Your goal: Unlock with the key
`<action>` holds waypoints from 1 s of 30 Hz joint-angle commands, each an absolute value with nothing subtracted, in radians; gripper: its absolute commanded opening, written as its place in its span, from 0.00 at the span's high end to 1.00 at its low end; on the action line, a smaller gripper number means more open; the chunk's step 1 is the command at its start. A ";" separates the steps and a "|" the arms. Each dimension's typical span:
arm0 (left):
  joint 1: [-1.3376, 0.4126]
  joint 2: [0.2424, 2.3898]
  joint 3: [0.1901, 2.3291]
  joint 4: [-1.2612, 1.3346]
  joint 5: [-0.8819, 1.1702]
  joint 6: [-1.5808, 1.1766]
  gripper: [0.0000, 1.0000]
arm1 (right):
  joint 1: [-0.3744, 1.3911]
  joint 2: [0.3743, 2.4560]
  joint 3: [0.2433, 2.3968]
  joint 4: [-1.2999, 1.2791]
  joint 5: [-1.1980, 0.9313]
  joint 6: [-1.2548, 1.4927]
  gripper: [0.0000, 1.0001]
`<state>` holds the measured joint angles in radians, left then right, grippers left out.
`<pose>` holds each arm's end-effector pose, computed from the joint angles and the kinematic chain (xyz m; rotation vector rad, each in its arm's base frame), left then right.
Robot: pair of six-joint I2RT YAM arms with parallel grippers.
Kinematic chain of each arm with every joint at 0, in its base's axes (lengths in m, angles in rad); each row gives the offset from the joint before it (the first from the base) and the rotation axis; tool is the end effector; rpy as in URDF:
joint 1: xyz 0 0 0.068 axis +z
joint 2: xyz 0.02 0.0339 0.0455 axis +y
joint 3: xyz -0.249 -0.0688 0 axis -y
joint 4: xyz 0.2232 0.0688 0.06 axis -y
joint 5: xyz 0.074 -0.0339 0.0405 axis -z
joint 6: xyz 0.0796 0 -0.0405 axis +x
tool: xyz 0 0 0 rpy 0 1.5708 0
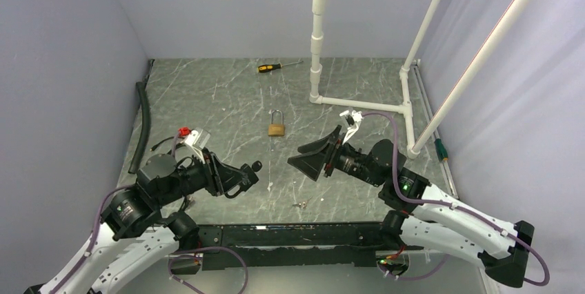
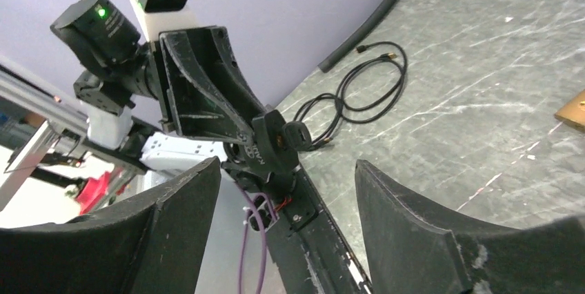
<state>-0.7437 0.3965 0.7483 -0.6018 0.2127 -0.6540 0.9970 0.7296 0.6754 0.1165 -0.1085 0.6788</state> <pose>0.0815 -0.0978 0.3053 0.2521 1.9653 -1.1481 0.1086 0.1839 0.3368 -0.3628 1.6469 1.3929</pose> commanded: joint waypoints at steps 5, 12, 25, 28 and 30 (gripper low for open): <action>-0.741 0.477 0.954 -0.594 0.344 -0.631 1.00 | 0.944 0.812 0.750 0.242 -0.481 0.635 0.33; -0.741 0.539 1.107 -0.706 0.473 -0.594 1.00 | 0.901 0.910 0.758 0.402 -0.677 0.697 0.44; -0.741 0.571 1.101 -0.647 0.561 -0.624 1.00 | 0.899 0.988 0.780 0.561 -0.845 0.740 0.54; -0.741 0.589 1.103 -0.636 0.575 -0.620 1.00 | 0.899 1.020 0.797 0.566 -0.856 0.742 0.56; -0.741 0.602 1.107 -0.636 0.581 -0.609 1.00 | 0.900 1.037 0.805 0.571 -0.861 0.749 0.58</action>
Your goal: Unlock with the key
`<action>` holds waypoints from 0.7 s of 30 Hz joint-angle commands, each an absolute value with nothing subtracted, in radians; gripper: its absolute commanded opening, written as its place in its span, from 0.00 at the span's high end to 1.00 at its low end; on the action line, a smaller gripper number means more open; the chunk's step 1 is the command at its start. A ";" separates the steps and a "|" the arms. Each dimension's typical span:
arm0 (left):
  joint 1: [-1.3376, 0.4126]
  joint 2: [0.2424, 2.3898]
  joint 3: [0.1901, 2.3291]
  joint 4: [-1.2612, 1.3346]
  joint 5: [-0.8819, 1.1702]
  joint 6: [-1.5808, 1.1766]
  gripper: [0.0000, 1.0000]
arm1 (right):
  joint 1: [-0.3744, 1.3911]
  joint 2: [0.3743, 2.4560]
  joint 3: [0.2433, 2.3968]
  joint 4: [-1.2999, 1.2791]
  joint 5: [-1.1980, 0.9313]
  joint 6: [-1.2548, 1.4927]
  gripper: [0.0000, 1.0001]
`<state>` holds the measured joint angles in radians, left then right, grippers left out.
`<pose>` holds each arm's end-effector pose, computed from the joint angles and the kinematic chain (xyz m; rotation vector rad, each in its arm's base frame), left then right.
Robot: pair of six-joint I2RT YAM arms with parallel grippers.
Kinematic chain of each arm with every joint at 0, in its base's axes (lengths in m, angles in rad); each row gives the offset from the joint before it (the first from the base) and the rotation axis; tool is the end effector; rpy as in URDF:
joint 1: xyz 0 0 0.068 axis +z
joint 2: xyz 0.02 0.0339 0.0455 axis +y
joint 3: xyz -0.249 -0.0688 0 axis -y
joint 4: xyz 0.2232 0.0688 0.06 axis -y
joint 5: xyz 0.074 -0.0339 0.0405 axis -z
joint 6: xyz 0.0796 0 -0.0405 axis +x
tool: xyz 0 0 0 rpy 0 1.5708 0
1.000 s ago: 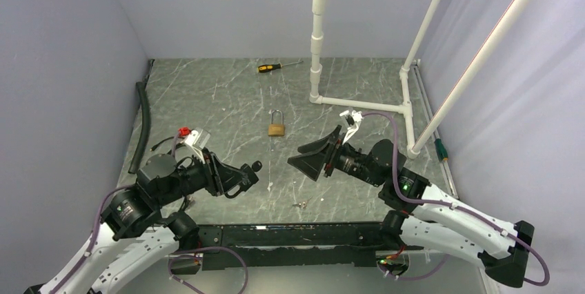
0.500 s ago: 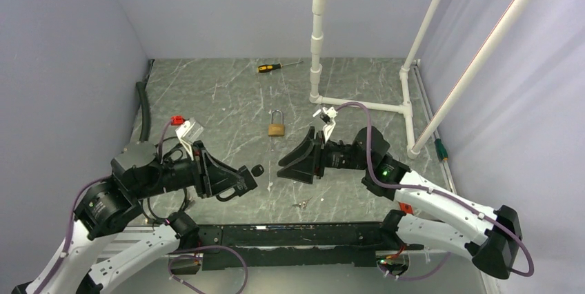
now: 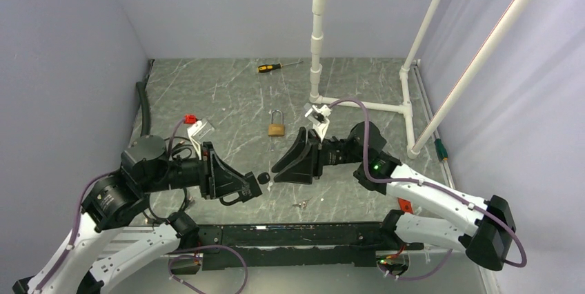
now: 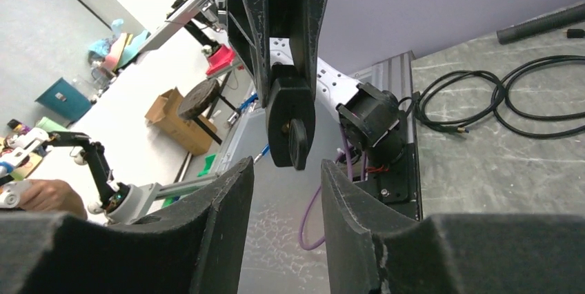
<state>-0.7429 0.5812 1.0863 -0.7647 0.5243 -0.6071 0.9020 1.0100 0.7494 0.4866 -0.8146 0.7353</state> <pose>0.0587 -0.1080 0.3740 0.5478 1.9685 -1.3809 0.1059 0.2274 0.3536 -0.9412 1.4368 1.8302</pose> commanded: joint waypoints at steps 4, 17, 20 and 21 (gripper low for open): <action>-0.740 0.613 1.100 -0.631 0.578 -0.588 1.00 | 0.900 1.062 0.807 0.601 -0.867 0.773 0.63; -0.740 0.641 1.068 -0.598 0.530 -0.516 1.00 | 0.903 1.124 0.782 0.593 -0.832 0.834 0.79; -0.741 0.641 1.053 -0.590 0.525 -0.504 1.00 | 0.904 1.127 0.774 0.581 -0.813 0.837 0.84; -0.740 0.640 1.050 -0.586 0.523 -0.501 1.00 | 0.904 1.130 0.773 0.577 -0.809 0.839 0.87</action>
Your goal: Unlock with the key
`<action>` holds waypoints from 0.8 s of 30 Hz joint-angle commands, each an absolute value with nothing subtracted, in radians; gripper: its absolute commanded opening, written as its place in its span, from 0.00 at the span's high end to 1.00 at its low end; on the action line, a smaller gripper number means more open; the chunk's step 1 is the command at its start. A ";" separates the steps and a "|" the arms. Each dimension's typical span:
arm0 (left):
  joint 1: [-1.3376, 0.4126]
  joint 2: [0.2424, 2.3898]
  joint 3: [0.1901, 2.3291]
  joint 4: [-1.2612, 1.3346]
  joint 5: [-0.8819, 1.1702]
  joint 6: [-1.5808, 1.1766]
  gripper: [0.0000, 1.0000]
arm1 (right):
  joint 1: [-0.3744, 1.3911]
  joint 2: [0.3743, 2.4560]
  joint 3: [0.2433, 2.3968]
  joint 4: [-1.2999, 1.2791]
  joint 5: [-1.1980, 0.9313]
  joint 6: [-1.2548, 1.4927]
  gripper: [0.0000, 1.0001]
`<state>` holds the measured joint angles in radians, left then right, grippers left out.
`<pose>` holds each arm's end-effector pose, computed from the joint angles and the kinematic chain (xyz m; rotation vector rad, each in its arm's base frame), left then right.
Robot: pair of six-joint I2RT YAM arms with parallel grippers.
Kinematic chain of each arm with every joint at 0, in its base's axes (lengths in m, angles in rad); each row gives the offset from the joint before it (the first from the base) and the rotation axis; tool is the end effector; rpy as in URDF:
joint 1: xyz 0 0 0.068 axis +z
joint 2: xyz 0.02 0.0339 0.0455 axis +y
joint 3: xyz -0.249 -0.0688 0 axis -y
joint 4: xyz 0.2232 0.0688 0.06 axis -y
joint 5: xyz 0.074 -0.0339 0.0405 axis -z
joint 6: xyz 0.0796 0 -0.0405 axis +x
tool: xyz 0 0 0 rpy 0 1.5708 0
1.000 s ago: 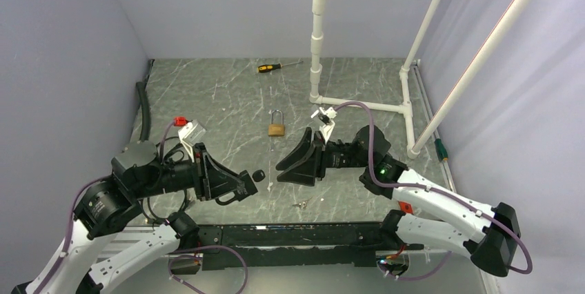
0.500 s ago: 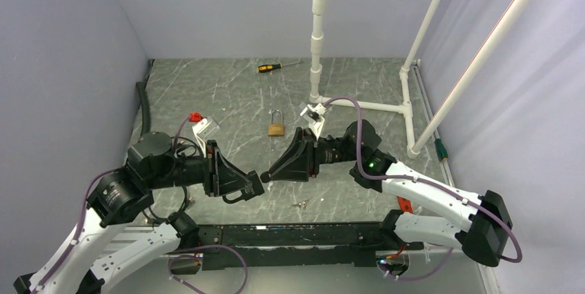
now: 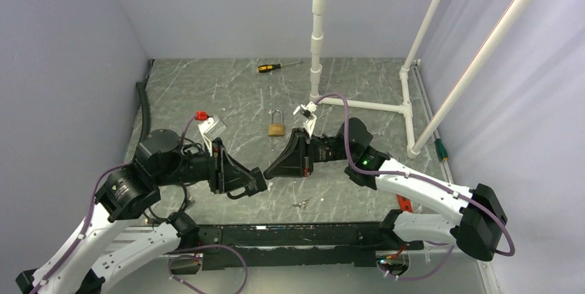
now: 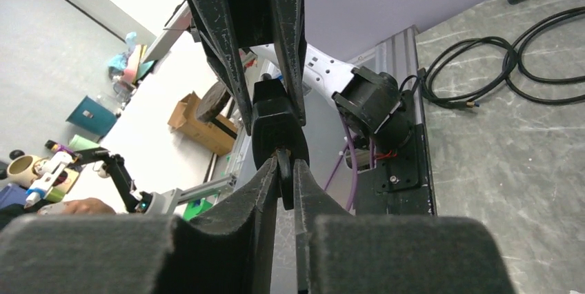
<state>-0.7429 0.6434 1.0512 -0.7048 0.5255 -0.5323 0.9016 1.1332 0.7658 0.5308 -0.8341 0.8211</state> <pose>0.0750 -0.1231 0.3647 0.6131 1.9700 -1.3283 0.1213 0.2484 0.3356 -0.9026 1.5713 1.8998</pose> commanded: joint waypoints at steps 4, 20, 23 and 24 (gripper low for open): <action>-0.740 0.639 1.039 -0.579 0.505 -0.487 1.00 | 0.904 1.138 0.776 0.550 -0.790 0.846 0.98; -0.740 0.607 0.991 -0.590 0.308 -0.389 1.00 | 0.904 1.151 0.848 0.312 -0.678 0.830 1.00; -0.741 0.588 0.974 -0.574 0.292 -0.372 1.00 | 0.904 1.157 0.864 0.283 -0.662 0.845 1.00; -0.741 0.583 0.969 -0.568 0.290 -0.368 1.00 | 0.904 1.161 0.870 0.278 -0.660 0.851 1.00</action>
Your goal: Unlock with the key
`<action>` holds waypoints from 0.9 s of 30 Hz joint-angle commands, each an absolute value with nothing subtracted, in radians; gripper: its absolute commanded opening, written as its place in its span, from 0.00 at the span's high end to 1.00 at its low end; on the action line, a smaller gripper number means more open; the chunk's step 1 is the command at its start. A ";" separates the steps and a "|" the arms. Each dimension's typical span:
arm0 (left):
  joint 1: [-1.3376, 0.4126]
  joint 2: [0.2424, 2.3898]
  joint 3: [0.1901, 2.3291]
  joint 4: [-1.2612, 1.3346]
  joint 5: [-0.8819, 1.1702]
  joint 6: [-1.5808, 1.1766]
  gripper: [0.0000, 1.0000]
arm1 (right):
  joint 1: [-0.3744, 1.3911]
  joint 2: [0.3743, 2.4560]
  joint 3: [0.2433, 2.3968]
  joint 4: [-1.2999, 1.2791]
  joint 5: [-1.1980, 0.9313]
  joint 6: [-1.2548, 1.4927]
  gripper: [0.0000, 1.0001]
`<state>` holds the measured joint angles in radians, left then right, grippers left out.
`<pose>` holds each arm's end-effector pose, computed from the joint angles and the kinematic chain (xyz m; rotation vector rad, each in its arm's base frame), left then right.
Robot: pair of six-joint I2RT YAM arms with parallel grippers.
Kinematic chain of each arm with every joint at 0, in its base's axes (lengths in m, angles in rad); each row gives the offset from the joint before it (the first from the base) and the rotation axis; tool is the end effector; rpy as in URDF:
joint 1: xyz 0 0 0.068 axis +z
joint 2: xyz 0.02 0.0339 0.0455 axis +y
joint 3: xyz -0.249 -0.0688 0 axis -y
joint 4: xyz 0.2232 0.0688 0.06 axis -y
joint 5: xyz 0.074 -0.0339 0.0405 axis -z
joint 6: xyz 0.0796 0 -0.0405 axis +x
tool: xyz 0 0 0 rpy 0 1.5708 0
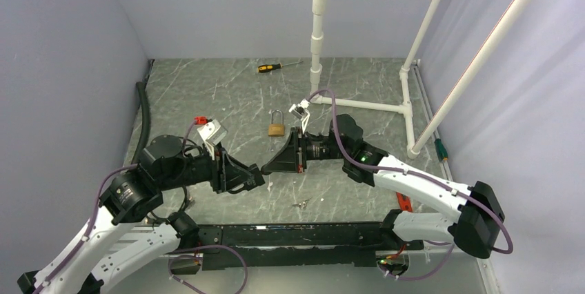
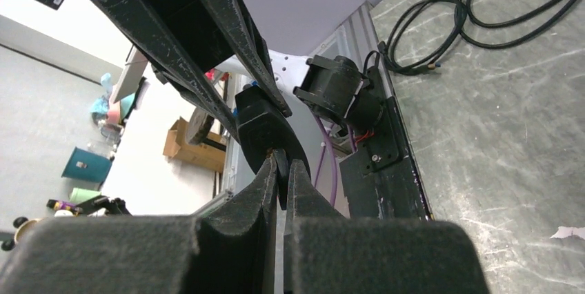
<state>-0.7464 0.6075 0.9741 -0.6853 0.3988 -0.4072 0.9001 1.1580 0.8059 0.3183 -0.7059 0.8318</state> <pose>0.0835 -0.1193 0.3455 0.6304 1.9365 -1.1359 0.1366 0.2552 0.3164 -0.7227 1.8293 1.8067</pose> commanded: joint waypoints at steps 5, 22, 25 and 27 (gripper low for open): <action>-0.740 0.579 0.967 -0.566 0.286 -0.342 1.00 | 0.904 1.194 0.894 0.251 -0.663 0.862 1.00; -0.741 0.587 0.943 -0.552 0.207 -0.265 1.00 | 0.902 1.282 1.012 0.088 -0.617 0.905 1.00; -0.742 0.587 0.945 -0.560 0.196 -0.254 1.00 | 0.900 1.280 1.018 0.066 -0.594 0.915 1.00; -0.741 0.592 0.948 -0.560 0.188 -0.247 1.00 | 0.899 1.280 1.020 0.050 -0.577 0.922 1.00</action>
